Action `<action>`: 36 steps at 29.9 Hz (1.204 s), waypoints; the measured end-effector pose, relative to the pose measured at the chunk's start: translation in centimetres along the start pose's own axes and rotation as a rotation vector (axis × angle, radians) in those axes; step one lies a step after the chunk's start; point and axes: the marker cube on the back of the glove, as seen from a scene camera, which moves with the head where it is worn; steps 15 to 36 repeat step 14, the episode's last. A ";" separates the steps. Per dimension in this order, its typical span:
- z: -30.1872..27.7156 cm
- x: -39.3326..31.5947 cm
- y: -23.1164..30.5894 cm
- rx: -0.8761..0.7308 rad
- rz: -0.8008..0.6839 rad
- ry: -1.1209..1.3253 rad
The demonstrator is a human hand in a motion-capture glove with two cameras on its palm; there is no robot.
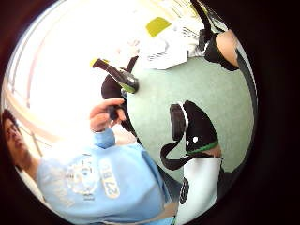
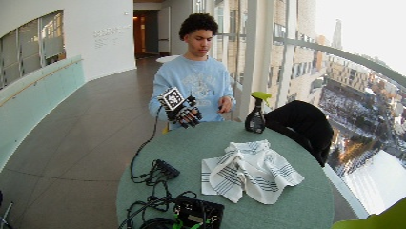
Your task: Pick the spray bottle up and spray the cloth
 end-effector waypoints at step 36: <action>-0.8 3.9 2.6 -0.002 0.065 0.039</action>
